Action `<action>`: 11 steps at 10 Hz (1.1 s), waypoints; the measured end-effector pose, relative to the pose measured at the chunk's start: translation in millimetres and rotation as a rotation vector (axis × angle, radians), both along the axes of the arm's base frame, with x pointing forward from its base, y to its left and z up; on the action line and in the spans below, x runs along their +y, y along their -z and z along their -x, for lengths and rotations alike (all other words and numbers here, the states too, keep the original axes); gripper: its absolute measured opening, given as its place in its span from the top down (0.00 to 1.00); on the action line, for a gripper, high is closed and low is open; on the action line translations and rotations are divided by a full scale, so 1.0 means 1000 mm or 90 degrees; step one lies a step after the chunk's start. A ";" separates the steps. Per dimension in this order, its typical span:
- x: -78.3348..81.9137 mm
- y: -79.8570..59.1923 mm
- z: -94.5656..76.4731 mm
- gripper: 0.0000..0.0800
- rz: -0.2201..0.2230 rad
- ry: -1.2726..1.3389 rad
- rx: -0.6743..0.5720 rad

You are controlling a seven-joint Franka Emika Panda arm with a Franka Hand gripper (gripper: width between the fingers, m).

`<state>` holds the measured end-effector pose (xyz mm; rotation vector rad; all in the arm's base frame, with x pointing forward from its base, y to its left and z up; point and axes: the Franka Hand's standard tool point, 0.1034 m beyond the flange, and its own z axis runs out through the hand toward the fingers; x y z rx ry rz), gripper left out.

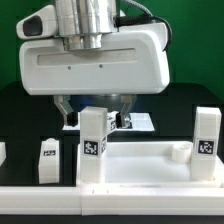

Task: Assemble desk

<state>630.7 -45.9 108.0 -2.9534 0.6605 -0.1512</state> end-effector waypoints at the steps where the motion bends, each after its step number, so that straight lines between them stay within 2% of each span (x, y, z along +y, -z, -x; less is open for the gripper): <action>1: 0.000 0.000 0.000 0.41 -0.003 0.024 0.002; 2: 0.000 0.000 0.000 0.61 -0.012 0.093 0.009; 3: -0.005 0.001 0.002 0.64 -0.021 0.198 0.027; 5: -0.001 0.002 0.004 0.64 -0.054 0.429 0.058; 8: 0.001 0.002 0.001 0.64 -0.135 0.748 0.084; 11: 0.003 0.002 0.001 0.64 -0.127 0.702 0.080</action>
Offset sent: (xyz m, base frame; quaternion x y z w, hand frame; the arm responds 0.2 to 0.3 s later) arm 0.0035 -0.0095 0.0068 -0.0535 -0.0070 0.2650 0.9627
